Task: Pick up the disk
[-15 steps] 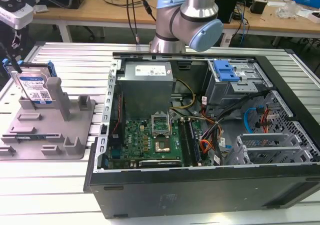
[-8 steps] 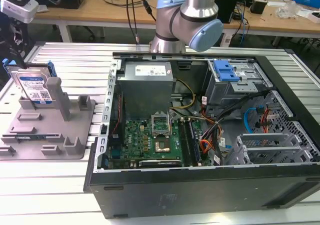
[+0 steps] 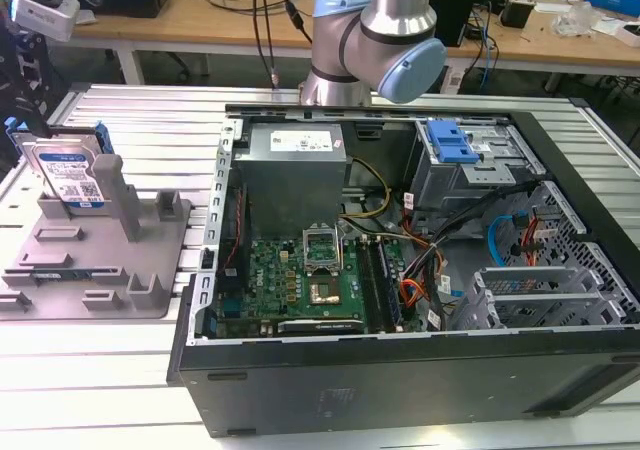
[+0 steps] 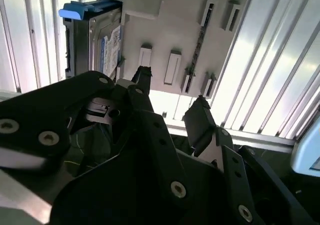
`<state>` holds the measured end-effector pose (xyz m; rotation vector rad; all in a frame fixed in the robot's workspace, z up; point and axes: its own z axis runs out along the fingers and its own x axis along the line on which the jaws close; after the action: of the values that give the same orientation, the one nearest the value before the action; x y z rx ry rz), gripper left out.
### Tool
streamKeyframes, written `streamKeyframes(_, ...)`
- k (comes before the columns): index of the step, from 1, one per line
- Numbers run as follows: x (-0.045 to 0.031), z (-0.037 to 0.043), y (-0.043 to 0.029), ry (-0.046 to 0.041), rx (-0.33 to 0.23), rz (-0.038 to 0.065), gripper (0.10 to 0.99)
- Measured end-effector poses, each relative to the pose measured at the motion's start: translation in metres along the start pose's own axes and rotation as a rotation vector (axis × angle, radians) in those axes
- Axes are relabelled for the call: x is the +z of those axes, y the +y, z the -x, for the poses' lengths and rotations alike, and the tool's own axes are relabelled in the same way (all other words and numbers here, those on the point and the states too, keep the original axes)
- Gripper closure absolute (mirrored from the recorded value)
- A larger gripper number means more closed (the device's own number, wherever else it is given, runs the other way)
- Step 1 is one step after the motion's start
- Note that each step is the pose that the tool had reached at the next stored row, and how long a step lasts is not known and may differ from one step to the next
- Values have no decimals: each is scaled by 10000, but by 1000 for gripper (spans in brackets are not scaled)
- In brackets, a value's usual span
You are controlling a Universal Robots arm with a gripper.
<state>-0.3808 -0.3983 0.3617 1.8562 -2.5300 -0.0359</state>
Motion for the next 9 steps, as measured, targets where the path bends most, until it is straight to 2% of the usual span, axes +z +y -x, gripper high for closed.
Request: streamKeyframes(9,30,0,-1,44,-2124,23,545)
